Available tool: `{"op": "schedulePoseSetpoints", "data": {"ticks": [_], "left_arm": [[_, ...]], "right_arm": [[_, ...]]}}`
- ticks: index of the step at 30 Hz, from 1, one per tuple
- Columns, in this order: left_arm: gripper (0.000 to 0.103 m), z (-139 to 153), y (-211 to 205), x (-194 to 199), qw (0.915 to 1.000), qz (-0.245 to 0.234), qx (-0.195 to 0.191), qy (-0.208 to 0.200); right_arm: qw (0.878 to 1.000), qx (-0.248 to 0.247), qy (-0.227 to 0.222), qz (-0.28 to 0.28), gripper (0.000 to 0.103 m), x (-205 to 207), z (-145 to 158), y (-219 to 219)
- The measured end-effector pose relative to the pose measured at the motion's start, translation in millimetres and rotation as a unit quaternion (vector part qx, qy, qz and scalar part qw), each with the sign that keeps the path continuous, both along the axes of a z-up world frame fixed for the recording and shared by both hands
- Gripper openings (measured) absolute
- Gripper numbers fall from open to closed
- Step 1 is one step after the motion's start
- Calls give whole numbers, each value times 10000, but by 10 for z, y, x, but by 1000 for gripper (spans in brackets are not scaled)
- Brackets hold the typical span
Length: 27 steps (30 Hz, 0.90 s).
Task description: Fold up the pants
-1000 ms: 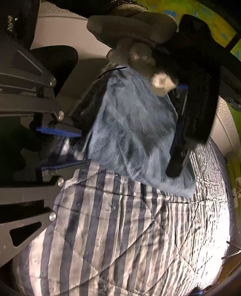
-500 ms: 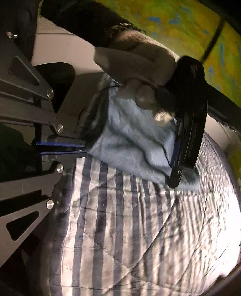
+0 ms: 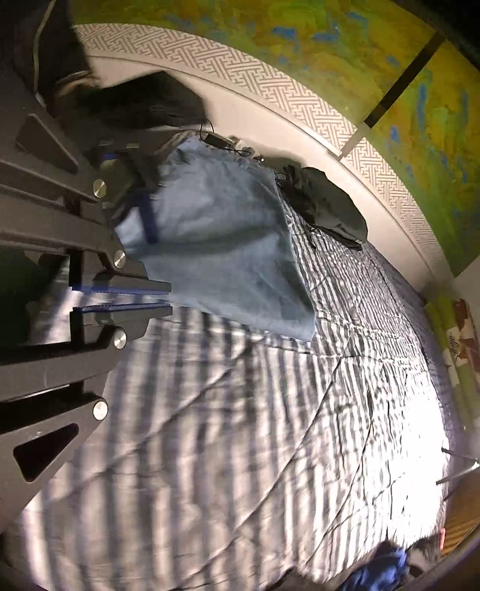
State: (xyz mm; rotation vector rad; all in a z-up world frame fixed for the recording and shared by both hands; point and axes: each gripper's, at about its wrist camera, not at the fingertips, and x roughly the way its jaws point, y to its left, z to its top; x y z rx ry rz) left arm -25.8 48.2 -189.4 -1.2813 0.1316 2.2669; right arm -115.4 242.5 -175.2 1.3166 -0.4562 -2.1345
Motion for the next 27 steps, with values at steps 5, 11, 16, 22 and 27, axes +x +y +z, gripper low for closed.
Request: {"op": "schedulePoseSetpoints", "data": {"ticks": [5,11,16,22,27], "left_arm": [[58,71,36,70,9998,-130,-172,33],[61,276,-6,105,9987,-375,-255,238],[61,393,-432,-52,9996,200,-23,211],[63,246,-271,17,10000,-59,-18,28],[65,85,-187,-53,9996,-122,66,-236]], "right_arm": [[9996,136,-235,106,25,-269,-151,-177],[9950,-417,-897,-166,46,-716,-484,-357],[9797,-1333,-1379,-589,46,-1054,-729,-366],[9912,-674,-998,-550,6,-1192,-655,-486],[9935,-478,-963,-375,11,-1209,-592,-533]]}}
